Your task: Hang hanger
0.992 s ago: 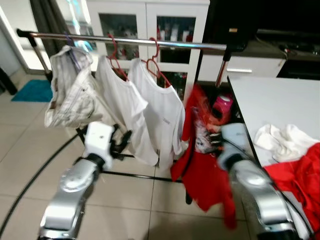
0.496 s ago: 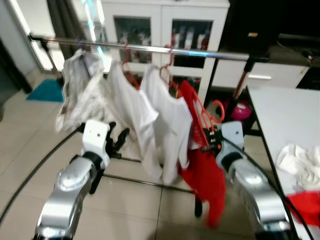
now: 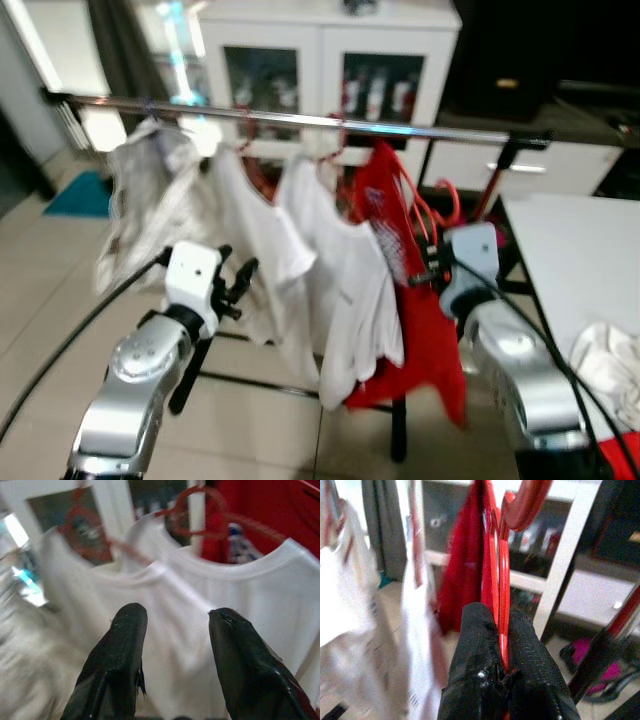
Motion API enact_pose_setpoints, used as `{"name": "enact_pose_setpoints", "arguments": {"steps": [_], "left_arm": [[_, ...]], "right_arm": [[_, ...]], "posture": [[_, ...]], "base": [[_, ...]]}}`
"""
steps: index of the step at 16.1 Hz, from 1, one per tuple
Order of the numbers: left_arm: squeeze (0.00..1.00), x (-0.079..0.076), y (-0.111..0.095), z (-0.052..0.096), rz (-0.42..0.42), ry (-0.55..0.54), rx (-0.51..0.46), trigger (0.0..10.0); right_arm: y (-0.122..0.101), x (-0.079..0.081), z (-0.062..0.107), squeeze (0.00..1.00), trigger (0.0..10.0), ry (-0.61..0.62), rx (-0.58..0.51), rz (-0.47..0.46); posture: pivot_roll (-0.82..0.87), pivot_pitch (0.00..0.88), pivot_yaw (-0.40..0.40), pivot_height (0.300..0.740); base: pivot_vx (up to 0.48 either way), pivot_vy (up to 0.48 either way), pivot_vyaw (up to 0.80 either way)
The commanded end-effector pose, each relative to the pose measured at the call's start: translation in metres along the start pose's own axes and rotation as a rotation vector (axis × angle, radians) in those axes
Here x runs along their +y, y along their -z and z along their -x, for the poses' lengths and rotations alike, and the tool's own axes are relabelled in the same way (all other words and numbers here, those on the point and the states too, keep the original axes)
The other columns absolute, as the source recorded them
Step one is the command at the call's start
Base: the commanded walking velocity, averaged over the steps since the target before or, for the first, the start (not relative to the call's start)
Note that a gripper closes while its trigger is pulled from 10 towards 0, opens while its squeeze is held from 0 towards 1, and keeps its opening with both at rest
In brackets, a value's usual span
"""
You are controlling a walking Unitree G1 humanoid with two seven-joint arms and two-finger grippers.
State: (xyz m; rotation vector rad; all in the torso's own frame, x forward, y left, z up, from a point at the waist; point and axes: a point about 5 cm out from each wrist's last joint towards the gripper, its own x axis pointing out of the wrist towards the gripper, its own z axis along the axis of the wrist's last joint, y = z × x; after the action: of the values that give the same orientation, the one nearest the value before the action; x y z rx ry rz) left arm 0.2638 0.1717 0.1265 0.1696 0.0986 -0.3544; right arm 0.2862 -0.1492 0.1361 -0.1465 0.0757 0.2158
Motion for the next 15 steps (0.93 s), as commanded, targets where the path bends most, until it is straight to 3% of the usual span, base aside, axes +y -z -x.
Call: {"name": "enact_pose_setpoints", "arguments": {"steps": [1, 4, 5, 7, 9, 15], "left_arm": [[0.00, -0.005, -0.003, -0.003, -0.016, 0.028, -0.017, 10.0], [0.00, -0.003, -0.011, 0.000, -0.035, 0.067, -0.048, 10.0], [0.00, -0.003, -0.017, 0.003, -0.065, 0.121, -0.053, 10.0], [0.00, -0.005, -0.021, 0.005, -0.089, 0.176, -0.063, 10.0], [0.00, -0.015, -0.029, 0.012, -0.093, 0.305, -0.070, 10.0], [0.00, -0.021, -0.042, 0.023, -0.128, 0.415, -0.065, 10.0]], "right_arm": [[-0.010, -0.005, -0.002, 0.00, 10.0, 0.011, -0.032, 0.027], [-0.023, -0.007, -0.020, 0.00, 10.0, 0.004, -0.043, 0.058], [-0.030, -0.011, -0.036, 0.00, 10.0, 0.000, -0.032, 0.087], [-0.034, -0.014, -0.045, 0.00, 10.0, 0.004, -0.023, 0.094], [-0.042, -0.025, -0.064, 0.00, 10.0, 0.034, -0.003, 0.106], [-0.054, -0.045, -0.101, 0.00, 10.0, 0.119, 0.100, 0.125]], "posture": [[-0.02, 0.018, 0.025, 0.740], [-0.01, 0.025, 0.018, 0.740], [0.00, 0.033, 0.012, 0.740], [0.01, 0.040, 0.009, 0.740], [0.03, 0.048, 0.003, 0.740], [0.07, 0.086, -0.008, 0.740]], "base": [[0.285, 0.000, 0.00], [0.000, 0.000, 0.00], [0.000, 0.000, 0.00], [0.000, 0.000, 0.00], [0.000, 0.000, 0.00], [0.000, 0.000, 0.00]]}}
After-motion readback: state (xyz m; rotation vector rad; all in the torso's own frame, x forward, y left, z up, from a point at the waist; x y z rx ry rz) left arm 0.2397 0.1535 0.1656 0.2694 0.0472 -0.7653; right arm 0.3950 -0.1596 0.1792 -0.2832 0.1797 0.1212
